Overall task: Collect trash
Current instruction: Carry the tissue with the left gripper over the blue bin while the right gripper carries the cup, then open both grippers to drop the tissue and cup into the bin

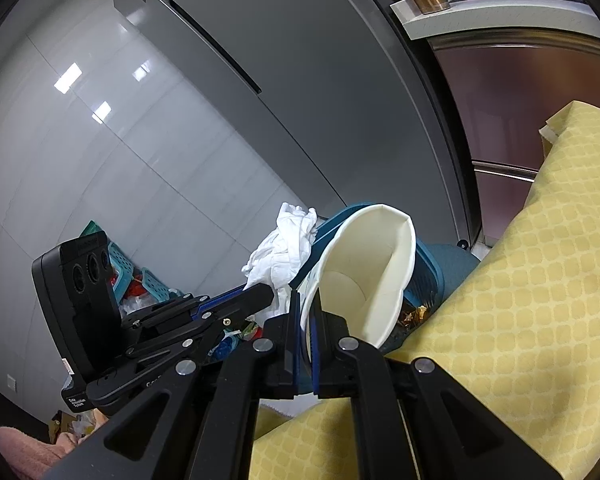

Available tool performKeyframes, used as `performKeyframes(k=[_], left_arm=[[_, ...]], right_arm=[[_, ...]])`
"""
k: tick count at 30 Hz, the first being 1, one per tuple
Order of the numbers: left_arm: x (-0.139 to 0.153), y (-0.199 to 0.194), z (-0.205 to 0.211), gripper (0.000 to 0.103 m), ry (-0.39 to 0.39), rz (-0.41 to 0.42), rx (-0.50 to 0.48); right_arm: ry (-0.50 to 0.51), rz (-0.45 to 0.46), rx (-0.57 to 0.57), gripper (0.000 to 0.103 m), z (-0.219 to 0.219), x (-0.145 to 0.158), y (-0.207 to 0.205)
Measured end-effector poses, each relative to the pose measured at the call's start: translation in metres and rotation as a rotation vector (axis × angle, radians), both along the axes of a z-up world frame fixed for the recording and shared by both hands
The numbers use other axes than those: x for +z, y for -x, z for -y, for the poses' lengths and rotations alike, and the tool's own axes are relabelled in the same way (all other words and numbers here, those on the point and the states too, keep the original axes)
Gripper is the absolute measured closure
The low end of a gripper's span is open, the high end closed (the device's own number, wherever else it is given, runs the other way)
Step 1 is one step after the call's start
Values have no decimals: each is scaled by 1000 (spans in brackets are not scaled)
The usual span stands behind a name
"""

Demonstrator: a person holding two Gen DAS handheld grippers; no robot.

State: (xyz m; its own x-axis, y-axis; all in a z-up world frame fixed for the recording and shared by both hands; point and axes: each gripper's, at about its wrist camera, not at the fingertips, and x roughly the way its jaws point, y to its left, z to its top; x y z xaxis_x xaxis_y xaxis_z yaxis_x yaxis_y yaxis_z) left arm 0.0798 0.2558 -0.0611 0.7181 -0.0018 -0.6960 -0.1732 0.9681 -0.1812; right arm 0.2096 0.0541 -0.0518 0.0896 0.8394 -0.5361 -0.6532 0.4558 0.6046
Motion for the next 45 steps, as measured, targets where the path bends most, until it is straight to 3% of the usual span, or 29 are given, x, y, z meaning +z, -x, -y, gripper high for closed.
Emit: performKeyframes(k=[22,34,45], left_arm=[[-23,-14,-7,95,8,-45,20],[-42,-26,-12,95,18,-81,32],[-65,-36,-20,88,61,-124,31]], right_arm=[[68,-23,22,100,-22,-11,-2],[169,-24,67,100,-56,-23,-5],[226,-22,56,95,-63,-29,-10]])
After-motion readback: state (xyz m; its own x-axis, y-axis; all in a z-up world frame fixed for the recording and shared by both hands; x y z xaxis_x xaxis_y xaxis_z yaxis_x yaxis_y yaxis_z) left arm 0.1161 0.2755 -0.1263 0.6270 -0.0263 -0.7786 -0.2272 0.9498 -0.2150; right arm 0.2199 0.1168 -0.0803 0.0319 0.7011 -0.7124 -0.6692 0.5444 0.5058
